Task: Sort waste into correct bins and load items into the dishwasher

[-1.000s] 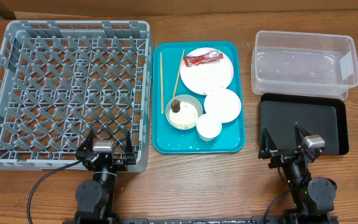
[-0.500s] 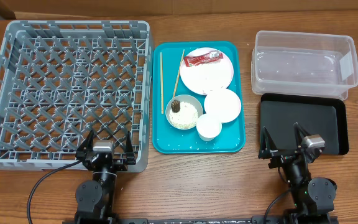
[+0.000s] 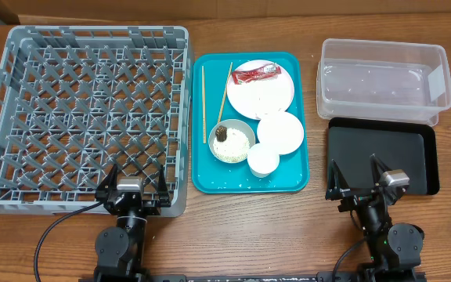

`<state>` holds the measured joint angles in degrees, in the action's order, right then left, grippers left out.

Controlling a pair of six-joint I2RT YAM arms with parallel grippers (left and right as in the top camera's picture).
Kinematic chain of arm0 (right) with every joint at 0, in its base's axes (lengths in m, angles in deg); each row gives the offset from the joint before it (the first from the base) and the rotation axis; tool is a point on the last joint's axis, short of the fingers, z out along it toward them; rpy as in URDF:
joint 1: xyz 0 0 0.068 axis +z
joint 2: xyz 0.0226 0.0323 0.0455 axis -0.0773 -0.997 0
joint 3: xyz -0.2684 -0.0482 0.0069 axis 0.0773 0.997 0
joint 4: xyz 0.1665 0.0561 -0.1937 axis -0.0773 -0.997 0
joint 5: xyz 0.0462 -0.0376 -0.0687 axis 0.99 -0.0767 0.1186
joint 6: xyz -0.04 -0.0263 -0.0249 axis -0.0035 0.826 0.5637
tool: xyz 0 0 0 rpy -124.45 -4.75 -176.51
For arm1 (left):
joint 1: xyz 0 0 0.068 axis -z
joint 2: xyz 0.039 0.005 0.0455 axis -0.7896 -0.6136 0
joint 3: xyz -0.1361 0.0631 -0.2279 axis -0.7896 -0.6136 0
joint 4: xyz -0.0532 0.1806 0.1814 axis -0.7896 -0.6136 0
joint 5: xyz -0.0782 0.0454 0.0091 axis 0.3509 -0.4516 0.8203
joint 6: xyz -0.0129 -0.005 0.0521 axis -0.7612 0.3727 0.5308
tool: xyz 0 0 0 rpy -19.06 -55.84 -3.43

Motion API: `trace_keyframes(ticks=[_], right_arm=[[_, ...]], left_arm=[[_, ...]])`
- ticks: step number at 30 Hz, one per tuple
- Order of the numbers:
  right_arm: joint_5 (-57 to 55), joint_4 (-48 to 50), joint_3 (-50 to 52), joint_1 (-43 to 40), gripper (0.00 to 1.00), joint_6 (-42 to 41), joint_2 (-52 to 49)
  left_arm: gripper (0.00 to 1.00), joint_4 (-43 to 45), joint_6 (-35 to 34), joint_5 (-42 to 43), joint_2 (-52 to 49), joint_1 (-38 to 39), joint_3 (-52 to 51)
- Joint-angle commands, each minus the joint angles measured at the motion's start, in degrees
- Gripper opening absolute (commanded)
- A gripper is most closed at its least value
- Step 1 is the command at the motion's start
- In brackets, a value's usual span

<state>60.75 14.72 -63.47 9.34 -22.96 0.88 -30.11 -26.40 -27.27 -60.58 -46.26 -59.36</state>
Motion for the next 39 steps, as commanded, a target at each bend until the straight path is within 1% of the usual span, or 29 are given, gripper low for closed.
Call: trace_keyframes(ticks=[1, 15, 22, 25, 28, 33, 36, 39], right_arm=[[-0.37, 0.28, 0.61, 0.28, 1.00, 0.24, 0.46], [-0.15, 0.31, 0.61, 0.28, 1.00, 0.17, 0.46], [-0.20, 0.15, 0.59, 0.28, 1.00, -7.06, 0.42], [-0.17, -0.31, 0.28, 0.28, 1.00, -8.87, 0.00], [-0.15, -3.43, -1.86, 0.28, 1.00, -11.10, -1.14], [-0.17, -6.03, -7.76, 0.28, 1.00, -11.28, -5.95], [-0.15, -8.00, -12.83, 0.28, 1.00, -11.28, -11.50], [-0.13, -10.95, -18.84, 0.28, 1.00, -11.26, -18.56]], left_arm=[[1.00, 0.35, 1.09, -0.98, 0.52, -0.42, -0.37], [1.00, 0.31, 1.05, -0.48, 0.52, -0.42, -0.37], [1.00, 0.33, 0.17, -0.52, 0.52, -0.42, -0.37], [1.00, 0.20, -2.60, -0.52, 0.52, -0.42, -0.26], [1.00, -1.27, -5.53, -0.52, 0.52, -0.42, 1.03], [1.00, -5.27, -5.81, -0.52, -0.33, -0.42, 6.54], [1.00, -9.57, -5.81, -0.50, -3.91, -0.42, 12.17], [1.00, -13.07, -5.79, -0.48, -9.77, -0.42, 18.14]])
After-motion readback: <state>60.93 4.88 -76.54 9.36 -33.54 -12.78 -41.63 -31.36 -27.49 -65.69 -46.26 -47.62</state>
